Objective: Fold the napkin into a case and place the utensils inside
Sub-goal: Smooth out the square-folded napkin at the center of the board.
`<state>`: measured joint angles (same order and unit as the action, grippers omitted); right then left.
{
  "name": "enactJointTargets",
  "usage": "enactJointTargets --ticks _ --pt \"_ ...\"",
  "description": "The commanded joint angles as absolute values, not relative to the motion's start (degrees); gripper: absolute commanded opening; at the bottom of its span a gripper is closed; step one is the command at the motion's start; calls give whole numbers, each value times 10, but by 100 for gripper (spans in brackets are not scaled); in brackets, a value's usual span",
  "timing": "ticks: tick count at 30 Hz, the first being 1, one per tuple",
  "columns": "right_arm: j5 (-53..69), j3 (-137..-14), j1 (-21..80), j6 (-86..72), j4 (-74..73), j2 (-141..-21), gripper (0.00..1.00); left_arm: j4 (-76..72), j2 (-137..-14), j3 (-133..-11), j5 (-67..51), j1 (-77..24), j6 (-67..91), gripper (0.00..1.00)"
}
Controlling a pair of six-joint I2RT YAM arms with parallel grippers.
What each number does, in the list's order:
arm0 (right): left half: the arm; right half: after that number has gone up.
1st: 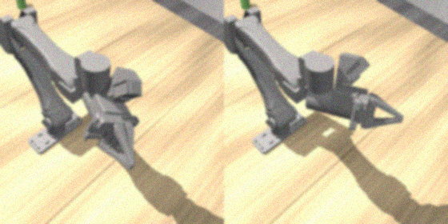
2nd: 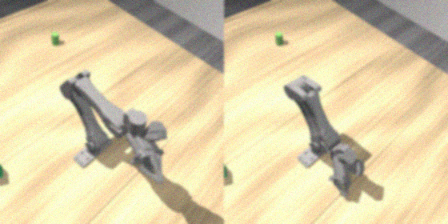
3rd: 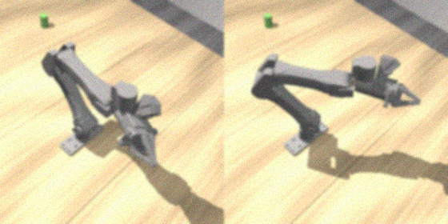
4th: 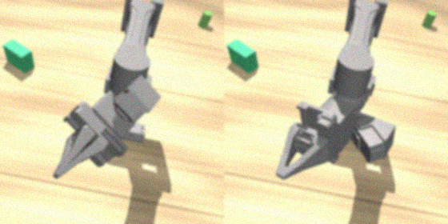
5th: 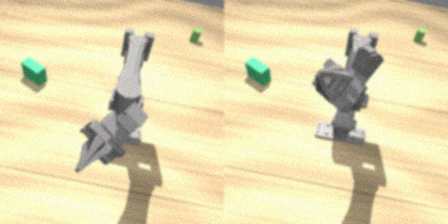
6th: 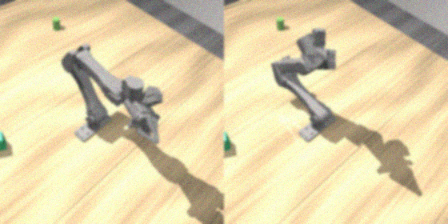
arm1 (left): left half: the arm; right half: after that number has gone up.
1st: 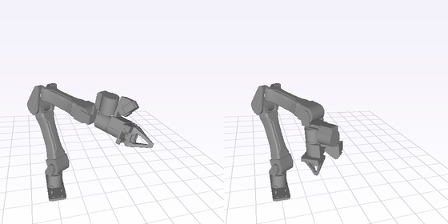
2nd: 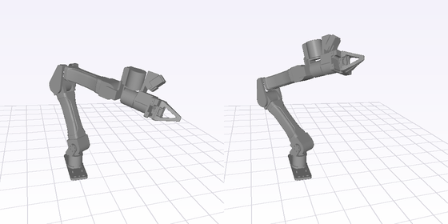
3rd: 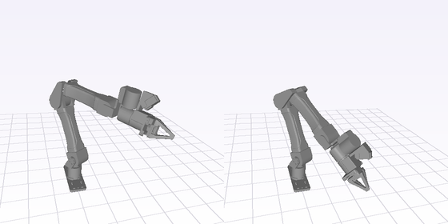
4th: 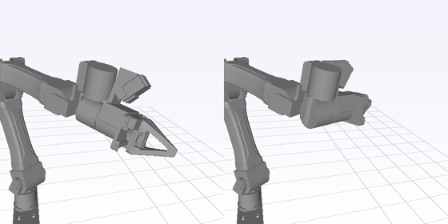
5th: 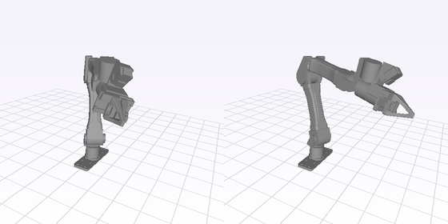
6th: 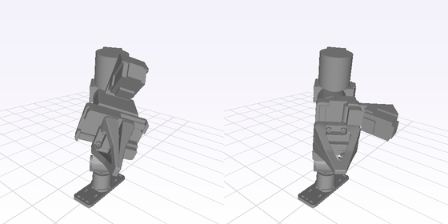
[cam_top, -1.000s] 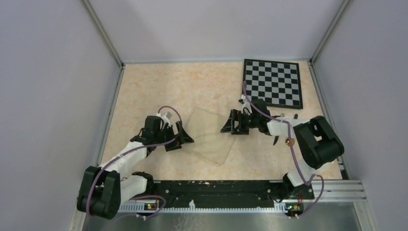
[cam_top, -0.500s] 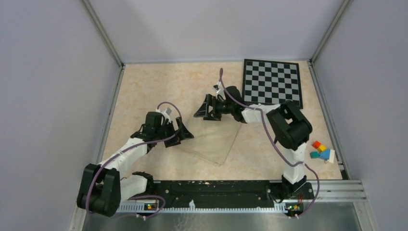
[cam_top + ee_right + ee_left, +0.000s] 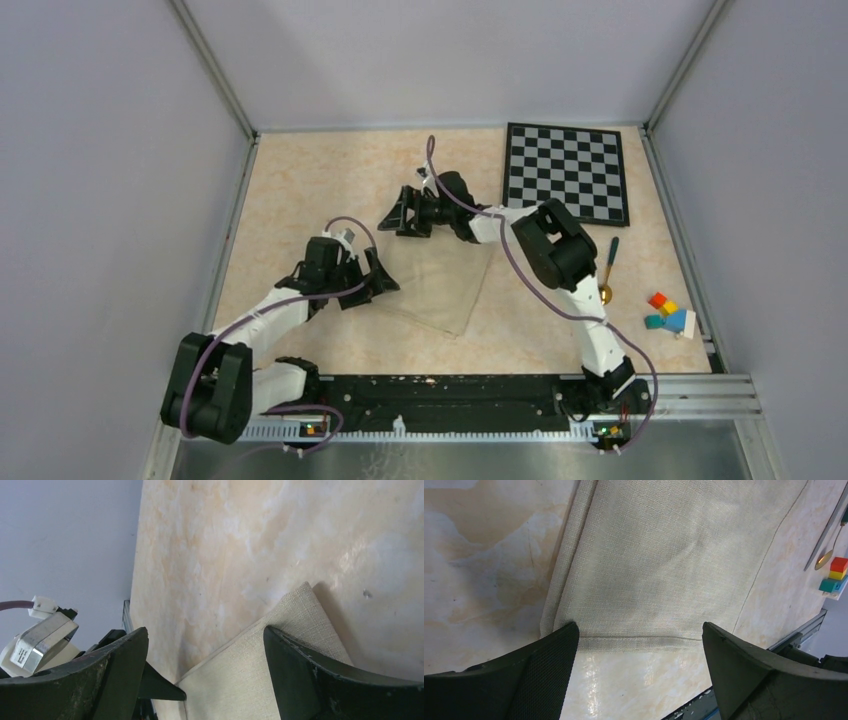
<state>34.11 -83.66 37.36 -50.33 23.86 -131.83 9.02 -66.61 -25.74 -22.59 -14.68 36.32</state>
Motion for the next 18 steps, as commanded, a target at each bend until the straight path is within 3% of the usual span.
enactJointTargets --ticks 1,6,10,15,18 --pt "307 -889 356 -421 163 -1365 85 123 -660 -229 -167 -145 351 99" --pt "352 -988 355 -344 34 -1353 87 133 -623 -250 -217 -145 348 99" --pt "350 -1020 355 -294 -114 -1268 90 137 -580 -290 -252 -145 359 99" --pt "371 -819 356 -347 -35 -1109 90 131 -579 -320 -211 -144 363 99" --pt "366 -657 365 -394 49 -1024 77 153 -597 -343 -185 -143 358 99"
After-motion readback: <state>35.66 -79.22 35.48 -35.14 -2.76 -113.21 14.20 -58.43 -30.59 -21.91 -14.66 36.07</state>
